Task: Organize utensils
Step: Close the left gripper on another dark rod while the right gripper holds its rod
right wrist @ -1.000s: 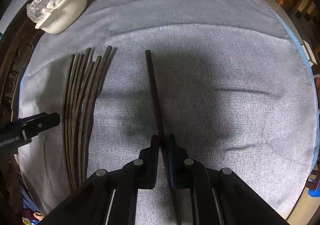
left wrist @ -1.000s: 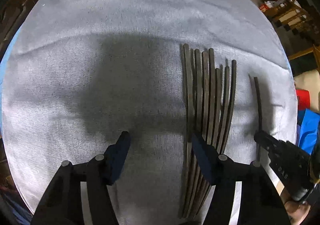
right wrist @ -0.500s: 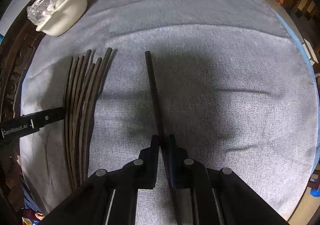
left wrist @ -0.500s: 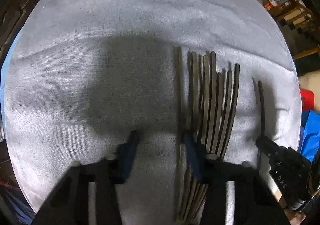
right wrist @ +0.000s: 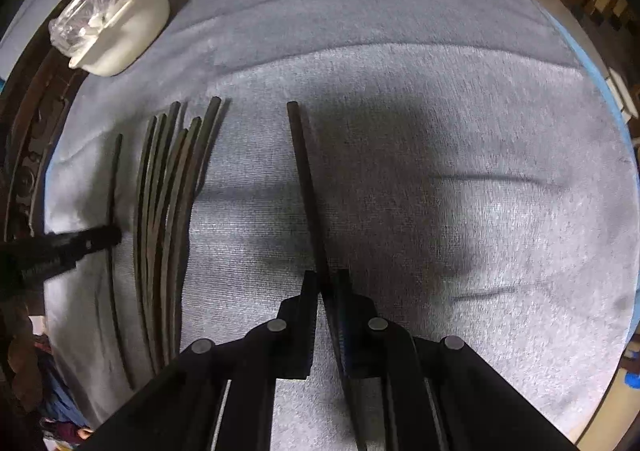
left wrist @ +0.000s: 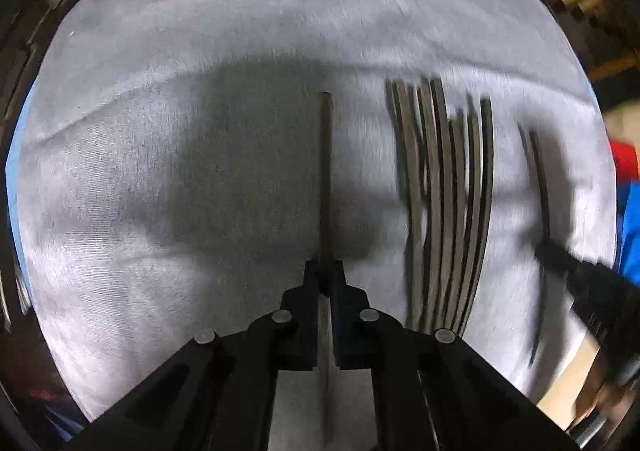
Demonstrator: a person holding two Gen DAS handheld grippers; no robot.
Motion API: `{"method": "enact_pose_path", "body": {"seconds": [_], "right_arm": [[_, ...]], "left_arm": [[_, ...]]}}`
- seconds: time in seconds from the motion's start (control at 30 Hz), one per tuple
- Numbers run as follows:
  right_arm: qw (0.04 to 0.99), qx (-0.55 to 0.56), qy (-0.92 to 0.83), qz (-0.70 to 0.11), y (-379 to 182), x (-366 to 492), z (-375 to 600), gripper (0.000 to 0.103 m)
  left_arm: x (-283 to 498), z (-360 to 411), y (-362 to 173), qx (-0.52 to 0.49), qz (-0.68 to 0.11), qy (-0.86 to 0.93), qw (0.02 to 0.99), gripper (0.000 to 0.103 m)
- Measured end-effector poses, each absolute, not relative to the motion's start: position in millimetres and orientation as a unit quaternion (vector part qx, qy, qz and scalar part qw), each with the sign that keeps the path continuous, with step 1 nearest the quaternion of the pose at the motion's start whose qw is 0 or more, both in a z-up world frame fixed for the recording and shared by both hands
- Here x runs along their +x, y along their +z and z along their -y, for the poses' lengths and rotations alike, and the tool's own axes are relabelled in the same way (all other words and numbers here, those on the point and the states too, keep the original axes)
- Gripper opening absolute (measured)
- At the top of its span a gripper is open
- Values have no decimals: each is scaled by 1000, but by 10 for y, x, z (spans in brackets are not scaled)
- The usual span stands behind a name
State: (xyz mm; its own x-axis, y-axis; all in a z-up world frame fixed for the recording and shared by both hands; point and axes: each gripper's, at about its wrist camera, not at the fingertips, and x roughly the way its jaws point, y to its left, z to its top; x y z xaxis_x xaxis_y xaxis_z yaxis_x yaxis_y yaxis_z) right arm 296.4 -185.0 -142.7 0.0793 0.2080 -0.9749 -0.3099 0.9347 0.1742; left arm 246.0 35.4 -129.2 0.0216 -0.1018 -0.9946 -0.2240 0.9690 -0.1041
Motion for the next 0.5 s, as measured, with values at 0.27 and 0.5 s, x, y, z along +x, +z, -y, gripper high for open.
{"method": "enact_pose_path", "body": {"seconds": [0.27, 0.5], "right_arm": [[709, -51, 165, -684, -1414, 3024, 1864, 13], [714, -69, 149, -680, -1332, 3174, 1727, 14]], "left_arm": [[2446, -530, -1349, -78, -731, 6, 678, 5], [2479, -532, -1329, -86, -732, -3, 676, 5]]}}
